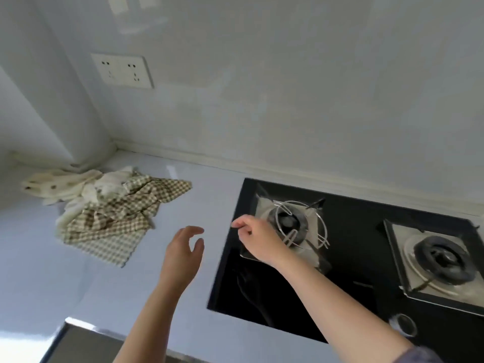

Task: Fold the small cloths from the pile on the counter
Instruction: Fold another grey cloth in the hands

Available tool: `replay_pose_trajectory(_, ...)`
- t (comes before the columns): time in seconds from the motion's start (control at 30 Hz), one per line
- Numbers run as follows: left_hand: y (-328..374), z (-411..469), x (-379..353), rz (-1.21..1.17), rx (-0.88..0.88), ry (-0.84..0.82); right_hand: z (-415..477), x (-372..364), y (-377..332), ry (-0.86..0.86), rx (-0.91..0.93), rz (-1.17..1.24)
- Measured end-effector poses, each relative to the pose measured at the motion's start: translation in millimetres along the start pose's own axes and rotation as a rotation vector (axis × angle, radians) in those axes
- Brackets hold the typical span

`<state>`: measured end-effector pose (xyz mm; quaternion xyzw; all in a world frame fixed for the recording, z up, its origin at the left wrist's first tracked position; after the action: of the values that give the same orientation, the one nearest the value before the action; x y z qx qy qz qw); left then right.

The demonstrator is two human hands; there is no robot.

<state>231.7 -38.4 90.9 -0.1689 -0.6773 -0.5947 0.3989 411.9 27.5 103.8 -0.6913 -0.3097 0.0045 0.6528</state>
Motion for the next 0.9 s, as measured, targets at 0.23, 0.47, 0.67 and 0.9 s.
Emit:
replay_pose_trajectory(0.23,-144,109,106,0.157,0.052,-0.017,107,-144,-38,-0.111,-0.130,-0.055)
replay_pose_trajectory(0.47,-240,227,162,0.407,0.159,-0.030,214,-236,-73,-0.189,-0.187,-0.174)
replay_pose_trajectory(0.67,-280,256,123,0.495,0.175,-0.438,268,-277,-83,-0.200,-0.155,-0.219)
replay_pose_trajectory(0.9,-302,263,169,0.347,0.253,0.052,283,-281,-80,-0.151,-0.054,-0.510)
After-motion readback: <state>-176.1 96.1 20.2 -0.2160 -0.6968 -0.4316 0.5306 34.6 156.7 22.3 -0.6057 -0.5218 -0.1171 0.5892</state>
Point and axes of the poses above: each hand's wrist, its own z-axis towards the middle knuckle, its own x-axis out of the back of the hand, y = z × x, the point moved 8 cm from there along z, towards the middle knuckle, and after that the axes turned 12 degrees about z, right-handed, at the moved point
